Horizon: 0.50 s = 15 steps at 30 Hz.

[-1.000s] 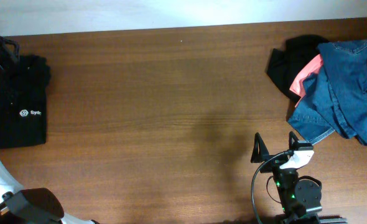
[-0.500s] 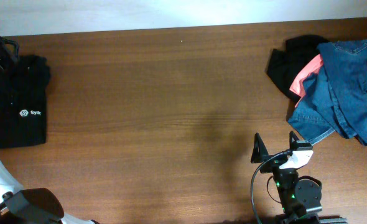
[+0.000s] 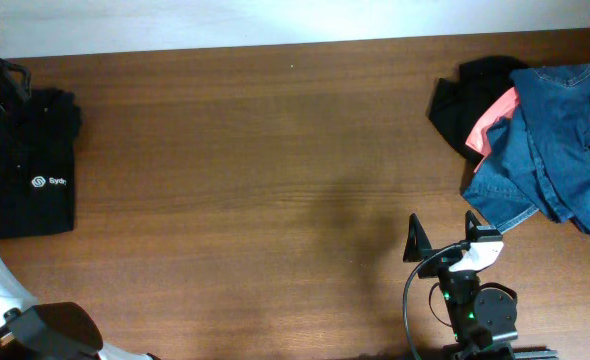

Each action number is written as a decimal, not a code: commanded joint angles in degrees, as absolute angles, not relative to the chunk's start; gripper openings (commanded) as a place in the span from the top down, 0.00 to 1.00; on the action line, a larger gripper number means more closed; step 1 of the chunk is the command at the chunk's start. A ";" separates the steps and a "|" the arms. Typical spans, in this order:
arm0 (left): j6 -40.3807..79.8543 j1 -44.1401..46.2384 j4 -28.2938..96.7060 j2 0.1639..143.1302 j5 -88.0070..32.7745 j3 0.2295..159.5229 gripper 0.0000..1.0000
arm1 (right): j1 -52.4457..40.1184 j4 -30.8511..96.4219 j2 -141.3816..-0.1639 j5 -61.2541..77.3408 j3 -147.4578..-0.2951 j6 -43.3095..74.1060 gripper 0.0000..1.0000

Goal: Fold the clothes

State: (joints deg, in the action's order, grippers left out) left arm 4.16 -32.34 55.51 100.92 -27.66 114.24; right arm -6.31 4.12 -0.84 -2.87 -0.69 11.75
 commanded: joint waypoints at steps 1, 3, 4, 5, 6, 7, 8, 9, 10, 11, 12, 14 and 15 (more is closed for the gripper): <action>4.69 -31.73 55.42 101.43 -26.79 114.56 0.00 | -5.80 4.51 -0.19 -2.55 -0.32 11.20 0.01; 4.71 -30.04 55.42 102.04 -26.55 114.41 0.00 | -5.80 4.51 -0.19 -2.55 -0.32 11.18 0.01; 4.71 -29.12 55.42 102.41 -26.55 114.41 0.00 | -5.80 4.51 -0.19 -2.55 -0.32 11.20 0.01; 4.69 -28.25 55.44 102.87 -26.55 114.41 0.00 | -5.80 4.51 -0.19 -2.55 -0.32 11.18 0.01; 4.69 -27.22 55.42 103.15 -26.55 114.41 0.00 | -5.80 4.51 -0.19 -2.55 -0.32 11.20 0.01; 4.69 -26.17 55.46 103.31 -26.55 114.41 0.00 | -5.80 4.51 -0.19 -2.55 -0.32 11.20 0.01; 4.69 -24.73 55.46 103.42 -26.55 114.41 0.00 | -5.80 4.51 -0.19 -2.55 -0.32 11.20 0.01; 4.71 -23.22 55.44 103.42 -26.55 114.41 0.00 | -5.80 4.51 -0.19 -2.55 -0.32 11.20 0.01; 4.69 -21.91 55.44 103.42 -26.55 114.41 0.00 | -5.80 4.51 -0.21 -2.55 -0.32 11.20 0.01; 4.69 -20.45 55.44 103.37 -26.55 114.41 0.00 | -5.80 4.51 -0.19 -2.55 -0.32 11.18 0.02; 4.69 -19.05 55.44 103.37 -26.55 114.41 0.00 | -5.80 4.51 -0.19 -2.55 -0.32 11.18 0.01; 4.69 -16.64 55.44 103.37 -26.55 114.41 0.00 | -5.80 4.51 -0.19 -2.55 -0.32 11.20 0.01; 4.69 -15.66 55.44 103.35 -26.55 114.41 0.00 | -5.80 4.51 -0.19 -2.55 -0.32 11.18 0.01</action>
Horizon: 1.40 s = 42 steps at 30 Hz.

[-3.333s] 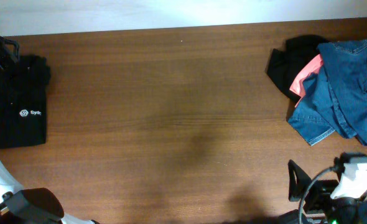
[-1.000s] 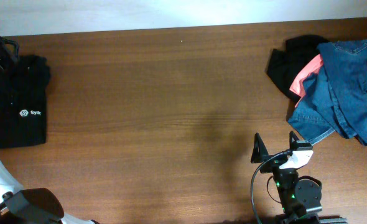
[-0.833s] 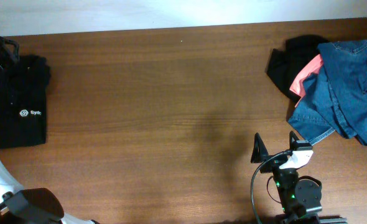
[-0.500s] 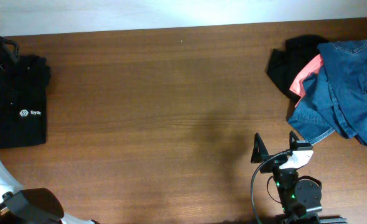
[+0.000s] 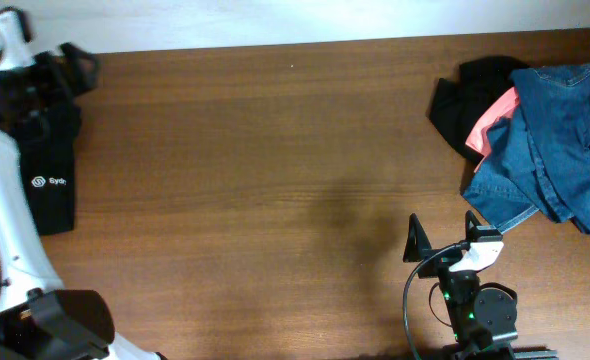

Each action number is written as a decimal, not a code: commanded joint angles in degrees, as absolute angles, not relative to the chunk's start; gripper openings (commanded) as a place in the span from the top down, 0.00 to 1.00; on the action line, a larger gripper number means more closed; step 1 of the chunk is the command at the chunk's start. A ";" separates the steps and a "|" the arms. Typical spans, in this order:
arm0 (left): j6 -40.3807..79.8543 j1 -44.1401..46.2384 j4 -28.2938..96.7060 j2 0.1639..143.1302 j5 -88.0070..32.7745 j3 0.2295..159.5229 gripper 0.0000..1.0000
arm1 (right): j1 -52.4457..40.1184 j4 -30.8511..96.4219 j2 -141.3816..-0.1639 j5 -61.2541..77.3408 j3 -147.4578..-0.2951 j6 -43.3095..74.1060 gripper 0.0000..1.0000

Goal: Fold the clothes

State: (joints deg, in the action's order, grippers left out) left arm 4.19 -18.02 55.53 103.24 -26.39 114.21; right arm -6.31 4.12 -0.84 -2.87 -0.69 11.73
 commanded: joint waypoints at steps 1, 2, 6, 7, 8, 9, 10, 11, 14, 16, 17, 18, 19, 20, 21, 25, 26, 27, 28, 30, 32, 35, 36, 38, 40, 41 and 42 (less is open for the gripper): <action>4.69 -14.66 55.44 103.24 -26.55 114.41 0.00 | -5.80 4.51 -0.21 -2.55 -0.32 11.20 0.02; 4.69 -13.87 55.44 103.07 -26.55 114.41 0.00 | -5.80 4.51 -0.19 -2.55 -0.32 11.20 0.01; 4.71 -10.02 55.44 101.08 -26.55 114.41 0.00 | -5.80 4.51 -0.21 -2.55 -0.32 11.20 0.01; 4.69 -9.30 55.44 100.40 -26.55 114.41 0.00 | -5.80 4.51 -0.19 -2.55 -0.32 11.18 0.01; 4.69 -8.47 55.44 99.50 -26.55 114.41 0.00 | -5.80 4.51 -0.19 -2.55 -0.32 11.18 0.01; 4.69 -7.77 55.44 98.61 -26.55 114.41 0.00 | -5.80 4.51 -0.19 -2.55 -0.32 11.20 0.01; 4.69 -6.98 55.44 97.41 -26.55 114.41 0.00 | -5.80 4.51 -0.21 -2.55 -0.32 11.18 0.01; 4.69 -6.24 55.44 96.03 -26.55 114.41 0.00 | -5.80 4.51 -0.21 -2.55 -0.32 11.18 0.01; 4.67 -4.14 55.46 92.01 -24.99 114.41 0.00 | -5.80 4.51 -0.19 -2.55 -0.32 11.18 0.01; 4.64 -2.72 56.18 88.99 -22.00 114.41 0.00 | -5.80 4.51 -0.21 -2.55 -0.32 11.20 0.01; 4.64 -2.24 57.21 87.59 -20.51 114.41 0.00 | -5.80 4.51 -0.19 -2.55 -0.32 11.20 0.01; 4.64 -1.67 58.81 85.91 -18.72 114.41 0.00 | -5.80 4.51 -0.19 -2.55 -0.32 11.20 0.01; 4.67 -1.21 60.16 84.47 -17.54 114.37 0.00 | -5.80 4.51 -0.19 -2.55 -0.32 11.20 0.01; 4.67 -0.75 61.65 82.70 -16.91 114.37 0.00 | -5.80 4.51 -0.19 -2.55 -0.32 11.20 0.01; 4.67 -0.34 62.96 80.99 -16.86 114.34 0.00 | -5.80 4.51 -0.19 -2.55 -0.32 11.18 0.01; 4.67 0.78 65.89 75.00 -16.71 114.34 0.00 | -5.80 4.51 -0.19 -2.55 -0.32 11.20 0.01; 4.67 0.75 66.94 73.56 -16.69 114.34 0.00 | -5.80 4.51 -0.19 -2.55 -0.32 11.18 0.02; 4.67 0.75 67.48 72.36 -16.69 114.26 0.00 | -5.80 4.51 -0.21 -2.55 -0.32 11.18 0.01; 4.67 0.75 67.81 70.94 -16.69 114.02 0.00 | -5.80 4.51 -0.21 -2.55 -0.32 11.20 0.01; 4.67 0.75 67.90 68.18 -16.69 112.95 0.00 | -5.80 4.51 -0.19 -2.55 -0.32 11.20 0.01; 4.67 0.75 68.18 65.14 -16.69 111.00 0.00 | -5.80 4.51 -0.19 -2.55 -0.32 11.20 0.01; 4.67 0.73 68.20 59.66 -16.69 105.65 0.00 | -5.80 4.51 -0.19 -2.55 -0.32 11.20 0.01; 4.67 0.73 68.20 57.82 -16.69 103.53 0.00 | -5.80 4.51 -0.19 -2.55 -0.32 11.20 0.01; 4.47 0.58 67.68 53.43 -16.36 98.15 0.00 | -5.80 4.51 -0.21 -2.55 -0.32 11.18 0.01; 4.47 0.54 67.48 49.71 -15.68 93.12 0.00 | -5.80 4.51 -0.19 -2.55 -0.32 11.20 0.01; 4.47 0.54 67.55 48.10 -15.27 90.76 0.00 | -5.80 4.51 -0.19 -2.55 -0.32 11.20 0.01; 4.47 0.54 67.55 46.26 -15.14 87.83 0.00 | -5.80 4.51 -0.19 -2.55 -0.32 11.18 0.01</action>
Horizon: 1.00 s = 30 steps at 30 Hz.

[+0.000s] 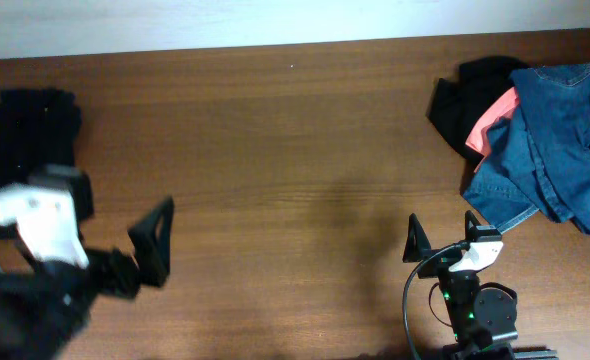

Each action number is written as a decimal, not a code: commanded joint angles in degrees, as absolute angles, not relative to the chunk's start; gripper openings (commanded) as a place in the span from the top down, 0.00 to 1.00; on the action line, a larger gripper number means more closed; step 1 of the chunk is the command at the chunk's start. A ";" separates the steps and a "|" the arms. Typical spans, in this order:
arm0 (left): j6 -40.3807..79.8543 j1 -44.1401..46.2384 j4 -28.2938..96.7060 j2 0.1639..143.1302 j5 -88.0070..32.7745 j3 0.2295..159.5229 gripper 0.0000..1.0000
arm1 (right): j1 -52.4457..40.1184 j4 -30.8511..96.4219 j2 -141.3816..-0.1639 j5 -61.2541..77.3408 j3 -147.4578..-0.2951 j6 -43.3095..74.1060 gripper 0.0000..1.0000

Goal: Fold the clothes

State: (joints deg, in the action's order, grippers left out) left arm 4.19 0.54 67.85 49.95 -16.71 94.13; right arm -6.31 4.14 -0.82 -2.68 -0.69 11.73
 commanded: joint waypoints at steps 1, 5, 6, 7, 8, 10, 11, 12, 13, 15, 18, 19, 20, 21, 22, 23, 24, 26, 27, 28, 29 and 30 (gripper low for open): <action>4.49 0.54 67.53 44.47 -15.16 84.84 0.00 | -5.80 4.51 -0.19 -2.55 -0.32 11.20 0.01; 4.49 0.54 66.98 38.57 -15.16 73.73 0.00 | -5.80 4.51 -0.19 -2.55 -0.32 11.20 0.01; 4.49 0.54 66.06 37.10 -15.16 70.59 0.00 | -5.80 4.51 -0.21 -2.55 -0.32 11.20 0.01; 4.49 0.54 64.97 35.92 -15.16 67.92 0.00 | -5.80 4.51 -0.21 -2.55 -0.32 11.20 0.01; 4.49 0.54 63.33 34.61 -15.18 64.79 0.00 | -5.80 4.51 -0.19 -2.55 -0.32 11.20 0.01; 4.51 0.54 59.88 32.71 -15.22 59.35 0.00 | -5.80 4.51 -0.21 -2.55 -0.32 11.18 0.01; 4.51 0.54 57.84 31.88 -15.42 56.66 0.00 | -5.80 4.51 -0.21 -2.55 -0.32 11.20 0.01; 4.51 0.54 56.12 31.35 -15.66 54.52 0.00 | -5.80 4.51 -0.19 -2.55 -0.32 11.20 0.01; 4.54 0.54 54.19 30.85 -15.66 52.23 0.00 | -5.80 4.51 -0.21 -2.55 -0.32 11.20 0.01; 4.51 0.54 50.63 30.41 -15.62 48.56 0.00 | -5.80 4.51 -0.19 -2.55 -0.32 11.20 0.01; 4.51 0.54 44.05 30.35 -15.64 43.55 0.00 | -5.80 4.51 -0.21 -2.55 -0.32 11.20 0.01; 4.51 0.54 41.19 30.35 -15.64 41.74 0.00 | -5.80 4.51 -0.21 -2.55 -0.32 11.18 0.01; 4.51 0.54 38.54 30.35 -15.64 40.16 0.00 | -5.80 4.51 -0.21 -2.55 -0.32 11.20 0.01; 4.51 0.54 35.29 30.35 -15.66 38.35 0.00 | -5.80 4.51 -0.19 -2.55 -0.32 11.20 0.01; 4.51 0.54 32.51 30.26 -15.70 36.80 0.00 | -5.80 4.51 -0.21 -2.55 -0.32 11.20 0.01; 4.49 0.54 29.45 30.15 -16.08 35.03 0.00 | -5.80 4.51 -0.19 -2.55 -0.32 11.18 0.01; 4.49 0.54 26.39 29.91 -16.64 33.26 0.00 | -5.80 4.51 -0.19 -2.55 -0.32 11.20 0.01; 4.49 0.54 20.82 29.39 -17.67 29.91 0.00 | -5.80 4.51 -0.21 -2.55 -0.32 11.20 0.01; 4.49 0.54 18.41 29.06 -18.33 28.38 0.00 | -5.80 4.51 -0.19 -2.55 -0.32 11.20 0.01; 4.49 0.54 15.97 28.71 -18.85 26.72 0.00 | -5.80 4.51 -0.21 -2.55 -0.32 11.20 0.01; 4.49 0.54 13.82 28.36 -19.49 25.17 0.00 | -5.80 4.51 -0.19 -2.55 -0.32 11.20 0.01; 4.49 0.54 12.14 28.12 -19.97 23.92 0.00 | -5.80 4.51 -0.19 -2.55 -0.32 11.20 0.01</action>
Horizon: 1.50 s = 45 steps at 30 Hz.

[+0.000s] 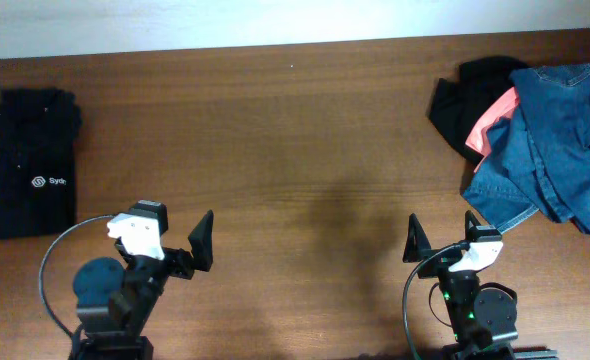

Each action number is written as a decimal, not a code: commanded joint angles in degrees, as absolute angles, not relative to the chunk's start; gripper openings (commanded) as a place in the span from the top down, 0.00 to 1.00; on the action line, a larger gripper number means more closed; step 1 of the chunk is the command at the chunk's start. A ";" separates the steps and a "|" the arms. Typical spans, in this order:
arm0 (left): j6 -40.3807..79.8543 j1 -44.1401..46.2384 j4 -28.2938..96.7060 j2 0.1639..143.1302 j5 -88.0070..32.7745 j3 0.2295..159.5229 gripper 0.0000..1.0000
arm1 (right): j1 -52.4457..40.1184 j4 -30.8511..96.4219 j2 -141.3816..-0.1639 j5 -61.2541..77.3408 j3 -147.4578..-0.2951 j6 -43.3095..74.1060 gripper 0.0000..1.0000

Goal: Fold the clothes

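A folded black garment with a small white logo (30, 165) lies flat at the far left of the table. At the right edge a heap holds blue denim (550, 150), a coral piece (490, 120) and a black piece (463, 95), all crumpled together. My left gripper (175, 230) is open and empty near the front edge, well to the right of and below the folded garment. Open and empty too, my right gripper (443, 232) sits just below and left of the denim's lower corner.
The brown wooden table (295, 150) stretches between the folded garment and the heap. A pale wall strip (275, 20) borders its far edge. Both arm bases stand at the front edge.
My left arm was a blurred shape low at the left, covering the garment's lower part. Now it sits still near the front edge and the folded garment shows whole. The right arm is unchanged.
My left gripper was at the top left corner of the folded black garment. Then it was just above that corner, the arm hiding the garment's left side. Later it was drawn back toward the front, and now it rests there, open.
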State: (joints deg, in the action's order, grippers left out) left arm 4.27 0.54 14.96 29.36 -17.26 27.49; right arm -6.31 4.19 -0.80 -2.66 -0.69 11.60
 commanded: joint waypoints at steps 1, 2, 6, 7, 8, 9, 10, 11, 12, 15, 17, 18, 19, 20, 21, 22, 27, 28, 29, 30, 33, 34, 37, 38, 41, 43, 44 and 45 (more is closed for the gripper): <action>4.49 0.54 10.44 27.88 -20.18 22.55 0.00 | -5.80 4.51 -0.19 -2.55 -0.32 11.18 0.01; 4.49 0.54 9.21 27.75 -20.18 21.47 0.00 | -5.80 4.51 -0.19 -2.55 -0.32 11.18 0.01; 4.49 0.54 4.97 27.16 -20.14 16.73 0.00 | -5.80 4.51 -0.21 -2.55 -0.32 11.20 0.01; 4.49 0.54 3.77 27.00 -20.14 15.62 0.00 | -5.80 4.51 -0.21 -2.55 -0.32 11.18 0.01; 4.49 0.54 2.42 26.85 -20.14 14.33 0.00 | -5.80 4.51 -0.21 -2.55 -0.32 11.18 0.01; 4.49 0.54 1.04 26.65 -20.14 13.08 0.00 | -5.80 4.51 -0.21 -2.55 -0.32 11.20 0.01; 4.49 0.54 -0.12 26.41 -20.16 11.97 0.00 | -5.80 4.51 -0.21 -2.55 -0.32 11.18 0.02; 4.51 0.58 -1.28 26.06 -20.16 10.66 0.00 | -5.80 4.51 -0.19 -2.55 -0.32 11.20 0.02; 4.51 0.60 -2.00 25.76 -20.16 9.67 0.00 | -5.80 4.51 -0.21 -2.55 -0.32 11.18 0.01; 4.49 0.60 -4.25 24.36 -20.14 6.61 0.00 | -5.80 4.51 -0.19 -2.55 -0.32 11.18 0.01; 4.49 0.60 -4.49 23.14 -20.12 5.10 0.00 | -5.80 4.51 -0.21 -2.55 -0.32 11.20 0.02; 4.49 0.60 -4.49 22.39 -20.10 4.38 0.00 | -5.80 4.51 -0.19 -2.55 -0.32 11.18 0.01; 4.49 0.60 -4.54 21.63 -20.08 3.66 0.00 | -5.80 4.51 -0.21 -2.55 -0.32 11.20 0.01; 4.49 0.60 -4.51 20.99 -20.05 3.07 0.00 | -5.80 4.51 -0.19 -2.55 -0.32 11.20 0.01; 4.49 0.60 -4.45 20.25 -19.88 2.44 0.00 | -5.80 4.51 -0.21 -2.55 -0.32 11.20 0.01; 4.49 0.60 -4.45 19.64 -19.77 1.91 0.00 | -5.80 4.51 -0.19 -2.55 -0.32 11.20 0.01; 4.49 0.60 -3.44 16.36 -17.76 0.54 0.00 | -5.80 4.51 -0.19 -2.55 -0.32 11.18 0.01; 4.49 0.60 -3.20 15.81 -17.21 0.51 0.00 | -5.80 4.51 -0.19 -2.55 -0.32 11.18 0.01; 4.47 0.60 -3.01 15.35 -16.43 0.51 0.00 | -5.80 4.51 -0.21 -2.55 -0.32 11.18 0.01; 4.49 0.60 -2.66 14.79 -15.51 0.51 0.00 | -5.80 4.51 -0.19 -2.55 -0.32 11.20 0.01; 4.49 0.60 -0.71 12.73 -11.79 0.54 0.00 | -5.80 4.51 -0.19 -2.55 -0.32 11.20 0.01; 4.49 0.60 0.01 12.05 -10.44 0.51 0.00 | -5.80 4.51 -0.21 -2.55 -0.32 11.20 0.01; 4.49 0.60 2.94 9.76 -6.07 0.54 0.00 | -5.80 4.51 -0.19 -2.55 -0.32 11.20 0.01; 4.49 0.60 4.25 8.97 -4.56 0.51 0.00 | -5.80 4.51 -0.19 -2.55 -0.32 11.18 0.02; 4.49 0.60 4.60 7.75 -1.58 0.51 0.00 | -5.80 4.51 -0.19 -2.55 -0.32 11.20 0.01; 4.47 0.60 4.71 7.29 -0.51 0.54 0.00 | -5.80 4.51 -0.19 -2.55 -0.32 11.20 0.01; 4.45 0.60 4.78 7.18 -0.03 0.51 0.00 | -5.80 4.51 -0.19 -2.55 -0.32 11.20 0.01; 4.23 0.60 4.78 7.11 0.32 0.51 0.00 | -5.80 4.51 -0.19 -2.55 -0.32 11.20 0.01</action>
